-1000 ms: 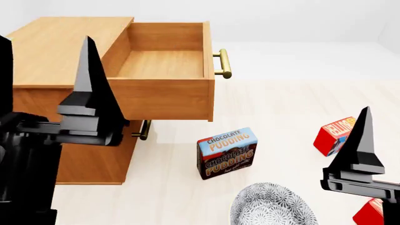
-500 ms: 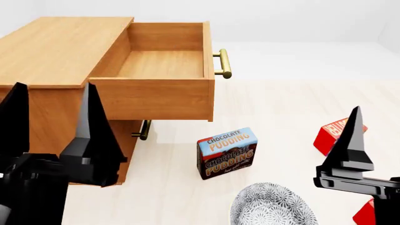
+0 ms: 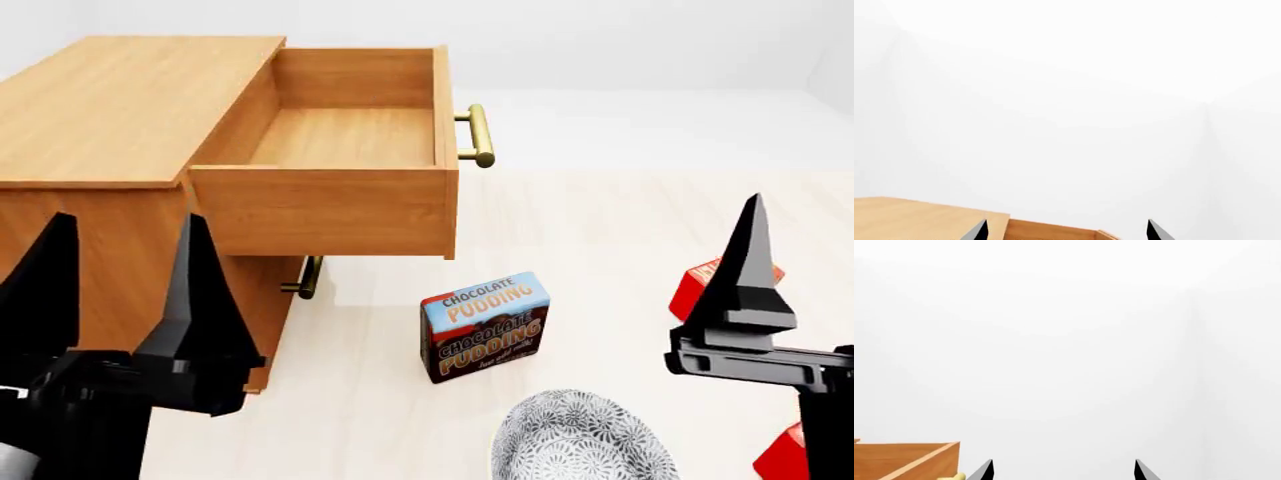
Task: Put the butter at the front in the top drawer of the cabinet and close it.
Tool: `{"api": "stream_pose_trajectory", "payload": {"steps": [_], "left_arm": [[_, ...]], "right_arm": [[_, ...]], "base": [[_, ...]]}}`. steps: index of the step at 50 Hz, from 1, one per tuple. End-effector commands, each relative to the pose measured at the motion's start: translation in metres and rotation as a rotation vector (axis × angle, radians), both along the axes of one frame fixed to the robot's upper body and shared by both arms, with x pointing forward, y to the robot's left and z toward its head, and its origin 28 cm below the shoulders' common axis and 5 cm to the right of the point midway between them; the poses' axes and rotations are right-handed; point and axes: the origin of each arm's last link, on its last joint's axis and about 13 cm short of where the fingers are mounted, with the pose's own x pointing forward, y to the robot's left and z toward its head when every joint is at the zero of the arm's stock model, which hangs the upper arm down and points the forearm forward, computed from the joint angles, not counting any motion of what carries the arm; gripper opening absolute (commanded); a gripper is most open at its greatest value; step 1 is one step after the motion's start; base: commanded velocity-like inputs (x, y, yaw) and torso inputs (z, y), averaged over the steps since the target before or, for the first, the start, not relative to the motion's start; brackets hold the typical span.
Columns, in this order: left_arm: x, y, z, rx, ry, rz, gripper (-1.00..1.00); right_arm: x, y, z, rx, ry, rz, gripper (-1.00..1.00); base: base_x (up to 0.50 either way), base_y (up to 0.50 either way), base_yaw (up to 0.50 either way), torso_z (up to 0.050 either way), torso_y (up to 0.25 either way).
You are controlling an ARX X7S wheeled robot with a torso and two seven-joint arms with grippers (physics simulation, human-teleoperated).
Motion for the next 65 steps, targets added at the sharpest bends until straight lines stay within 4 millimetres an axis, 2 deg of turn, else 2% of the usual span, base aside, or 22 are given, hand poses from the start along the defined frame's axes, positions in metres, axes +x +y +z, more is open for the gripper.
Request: {"api": "stream_pose_trajectory", "payload": {"steps": [1,16,22,30,38,45,57,65], "left_arm": [[0.001,0.006,-0.003,-0.006,0.001,0.013,1.0],[0.002,0.011,0.002,0.009,-0.012,0.048,1.0],[0.002,0.011,0.004,0.009,-0.017,0.051,1.0],[0.003,0.013,0.003,0.01,-0.016,0.063,1.0],[0.005,0.014,0.003,0.013,-0.017,0.066,1.0],[0.006,0.015,0.002,0.016,-0.015,0.07,1.0],[0.006,0.017,0.004,0.015,-0.016,0.071,1.0],[0.007,0.02,0.014,0.019,-0.043,0.074,1.0]], "right_arm": [[0.003,-0.001,0.024,0.001,0.039,0.03,1.0],[0.006,-0.014,0.076,-0.001,0.071,0.009,1.0],[0.017,-0.024,0.093,0.061,0.115,-0.023,1.0],[0.046,-0.037,0.11,0.148,0.21,-0.069,1.0],[0.074,-0.05,0.118,0.238,0.29,-0.162,1.0],[0.097,-0.061,0.121,0.322,0.375,-0.174,1.0],[0.149,-0.07,0.118,0.512,0.584,-0.179,1.0],[0.177,-0.071,0.11,0.603,0.702,-0.182,1.0]], "base": [[0.0,0.0,0.0,0.0,0.0],[0.0,0.0,0.0,0.0,0.0],[0.0,0.0,0.0,0.0,0.0],[0.0,0.0,0.0,0.0,0.0],[0.0,0.0,0.0,0.0,0.0],[0.0,0.0,0.0,0.0,0.0],[0.0,0.0,0.0,0.0,0.0],[0.0,0.0,0.0,0.0,0.0]]}}
